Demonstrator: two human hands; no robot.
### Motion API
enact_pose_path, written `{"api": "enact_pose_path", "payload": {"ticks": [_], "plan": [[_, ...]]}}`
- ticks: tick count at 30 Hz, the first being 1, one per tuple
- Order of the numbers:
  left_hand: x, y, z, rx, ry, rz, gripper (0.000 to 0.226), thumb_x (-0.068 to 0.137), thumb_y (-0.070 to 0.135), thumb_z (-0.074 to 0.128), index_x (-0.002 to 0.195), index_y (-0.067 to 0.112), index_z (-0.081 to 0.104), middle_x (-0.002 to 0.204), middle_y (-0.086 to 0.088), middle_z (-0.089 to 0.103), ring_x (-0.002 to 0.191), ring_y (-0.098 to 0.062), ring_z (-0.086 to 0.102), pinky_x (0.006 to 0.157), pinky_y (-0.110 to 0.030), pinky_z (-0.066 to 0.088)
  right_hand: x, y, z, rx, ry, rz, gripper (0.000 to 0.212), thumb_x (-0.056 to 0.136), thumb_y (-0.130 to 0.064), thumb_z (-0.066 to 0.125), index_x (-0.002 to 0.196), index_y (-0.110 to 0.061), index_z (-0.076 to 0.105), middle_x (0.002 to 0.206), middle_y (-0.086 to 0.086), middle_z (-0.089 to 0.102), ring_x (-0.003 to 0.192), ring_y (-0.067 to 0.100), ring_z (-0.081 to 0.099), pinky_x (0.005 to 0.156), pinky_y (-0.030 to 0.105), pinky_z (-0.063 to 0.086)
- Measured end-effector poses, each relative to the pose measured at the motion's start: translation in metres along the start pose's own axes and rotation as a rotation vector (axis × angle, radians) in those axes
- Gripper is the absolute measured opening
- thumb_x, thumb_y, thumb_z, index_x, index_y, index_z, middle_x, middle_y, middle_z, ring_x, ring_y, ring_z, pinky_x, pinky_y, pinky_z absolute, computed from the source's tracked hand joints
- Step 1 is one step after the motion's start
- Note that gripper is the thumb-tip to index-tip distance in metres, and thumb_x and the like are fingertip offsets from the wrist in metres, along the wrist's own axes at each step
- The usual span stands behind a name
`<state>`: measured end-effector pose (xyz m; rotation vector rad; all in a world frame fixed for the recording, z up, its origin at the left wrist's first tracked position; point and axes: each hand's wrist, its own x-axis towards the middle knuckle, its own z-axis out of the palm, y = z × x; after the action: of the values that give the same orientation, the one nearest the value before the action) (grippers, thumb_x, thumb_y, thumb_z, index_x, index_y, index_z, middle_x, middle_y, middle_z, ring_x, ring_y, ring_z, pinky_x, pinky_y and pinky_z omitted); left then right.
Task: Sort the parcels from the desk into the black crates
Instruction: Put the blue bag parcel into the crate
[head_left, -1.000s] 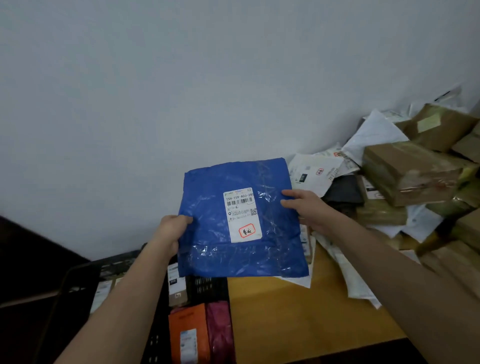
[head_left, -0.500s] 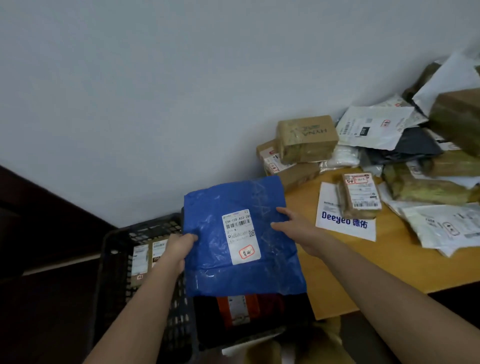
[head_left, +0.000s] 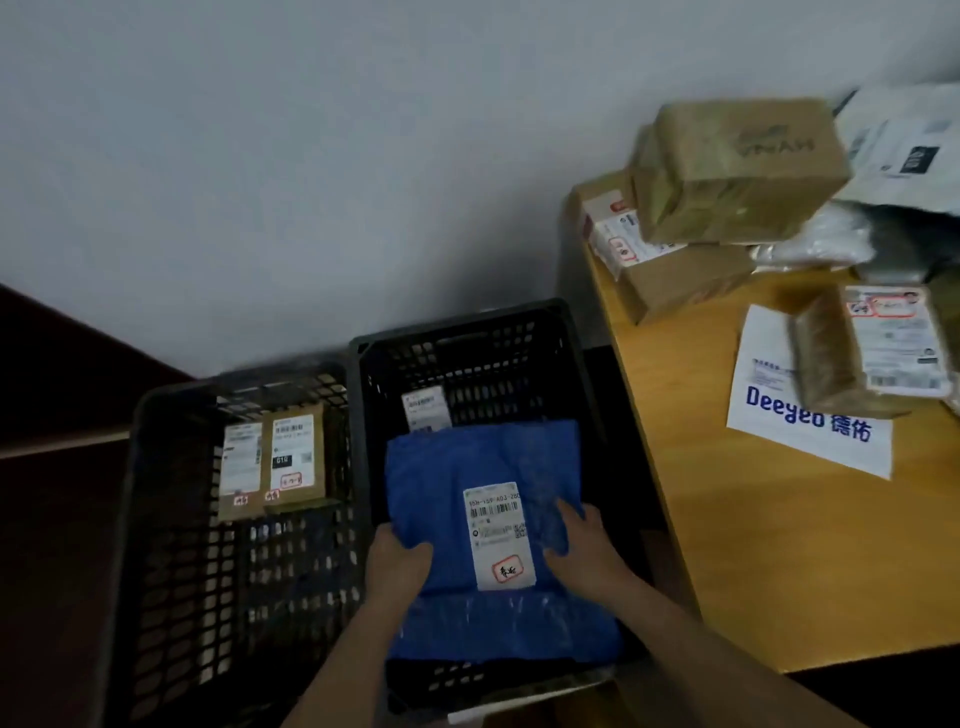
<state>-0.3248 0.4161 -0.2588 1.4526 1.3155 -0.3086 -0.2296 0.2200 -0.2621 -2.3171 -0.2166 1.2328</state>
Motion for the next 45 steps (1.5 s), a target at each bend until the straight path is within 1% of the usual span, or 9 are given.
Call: {"api": "enact_pose_path", "payload": {"ticks": [3, 7, 12, 17, 24, 32, 37, 41, 45], "plan": [[0.019, -0.021, 0.015, 0.026, 0.000, 0.014, 0.023, 0.093, 0.004, 0.056, 0.108, 0.015, 0.043, 0.093, -0.001, 0.055, 0.081, -0.013, 0.054, 0.062, -0.026, 0.045, 0.025, 0.027, 0.019, 0.057, 0.021, 0.025, 0.043, 0.095, -0.015, 0.053, 0.137, -0.015, 0.045, 0.140, 0.010, 0.041, 0.125, 0.028, 0.047, 0.107, 0.038, 0.043], [0.039, -0.042, 0.032, 0.037, 0.020, 0.023, 0.023, 0.094, 0.004, 0.056, 0.086, 0.022, 0.044, 0.098, -0.007, 0.058, 0.078, -0.011, 0.053, 0.060, -0.023, 0.044, 0.048, 0.038, 0.031, 0.146, 0.101, 0.037, 0.026, 0.093, -0.008, 0.052, 0.119, -0.012, 0.055, 0.118, 0.009, 0.054, 0.106, 0.018, 0.055, 0.096, 0.033, 0.049], [0.058, -0.058, 0.056, -0.008, 0.030, 0.017, 0.026, 0.093, 0.003, 0.056, 0.114, 0.012, 0.044, 0.102, -0.007, 0.058, 0.080, -0.011, 0.053, 0.070, -0.027, 0.047, 0.070, 0.048, 0.042, 0.112, 0.091, 0.103, 0.058, 0.098, -0.013, 0.052, 0.151, -0.019, 0.028, 0.143, 0.007, 0.031, 0.127, 0.021, 0.041, 0.106, 0.023, 0.030], [0.071, -0.093, 0.060, 0.261, -0.044, -0.138, 0.037, 0.089, 0.007, 0.055, 0.120, -0.013, 0.050, 0.106, -0.024, 0.062, 0.074, -0.018, 0.054, 0.052, -0.023, 0.043, 0.077, 0.062, 0.061, 0.060, -0.108, 0.218, 0.048, 0.097, -0.015, 0.053, 0.143, -0.018, 0.038, 0.140, 0.009, 0.046, 0.120, 0.021, 0.049, 0.100, 0.025, 0.042], [0.081, -0.059, 0.065, 0.854, 0.206, 0.459, 0.062, 0.086, 0.011, 0.058, 0.141, 0.007, 0.029, 0.137, -0.015, 0.032, 0.119, -0.034, 0.040, 0.093, -0.041, 0.040, 0.110, 0.037, 0.054, -0.207, 0.312, -0.064, 0.057, 0.094, -0.011, 0.054, 0.147, -0.013, 0.033, 0.142, 0.011, 0.034, 0.129, 0.025, 0.034, 0.104, 0.033, 0.038], [0.166, -0.037, 0.077, 0.941, -0.030, 0.512, 0.093, 0.087, 0.009, 0.057, 0.157, 0.020, -0.004, 0.165, -0.001, -0.005, 0.151, -0.027, -0.004, 0.122, -0.049, -0.001, 0.206, 0.026, 0.046, -0.358, 0.030, -0.154, 0.086, 0.091, -0.034, 0.055, 0.157, -0.034, -0.001, 0.166, -0.006, -0.004, 0.151, 0.025, -0.008, 0.120, 0.056, -0.004], [0.179, -0.048, 0.081, 0.984, -0.087, 0.456, 0.096, 0.083, 0.015, 0.059, 0.157, 0.018, -0.002, 0.164, -0.002, 0.007, 0.151, -0.023, 0.000, 0.118, -0.049, -0.010, 0.219, 0.035, 0.051, -0.472, -0.045, -0.148, 0.071, 0.097, -0.057, 0.039, 0.156, -0.042, 0.003, 0.165, -0.009, 0.006, 0.151, 0.023, -0.008, 0.113, 0.063, -0.016], [0.167, -0.057, 0.081, 0.947, -0.039, 0.526, 0.072, 0.078, 0.016, 0.057, 0.147, 0.016, 0.034, 0.141, -0.006, 0.049, 0.138, -0.024, 0.036, 0.121, -0.052, 0.002, 0.199, 0.039, 0.061, -0.398, -0.001, -0.166, 0.063, 0.097, -0.054, 0.039, 0.155, -0.040, 0.016, 0.159, -0.004, 0.025, 0.148, 0.024, 0.008, 0.114, 0.066, -0.010], [0.152, -0.062, 0.081, 0.947, -0.011, 0.491, 0.065, 0.083, 0.015, 0.055, 0.145, 0.015, 0.037, 0.138, -0.006, 0.052, 0.132, -0.021, 0.042, 0.121, -0.046, 0.010, 0.178, 0.043, 0.073, -0.320, 0.089, -0.216, 0.057, 0.099, -0.048, 0.042, 0.151, -0.046, 0.019, 0.152, -0.005, 0.033, 0.147, 0.024, 0.008, 0.115, 0.066, -0.007]]}}
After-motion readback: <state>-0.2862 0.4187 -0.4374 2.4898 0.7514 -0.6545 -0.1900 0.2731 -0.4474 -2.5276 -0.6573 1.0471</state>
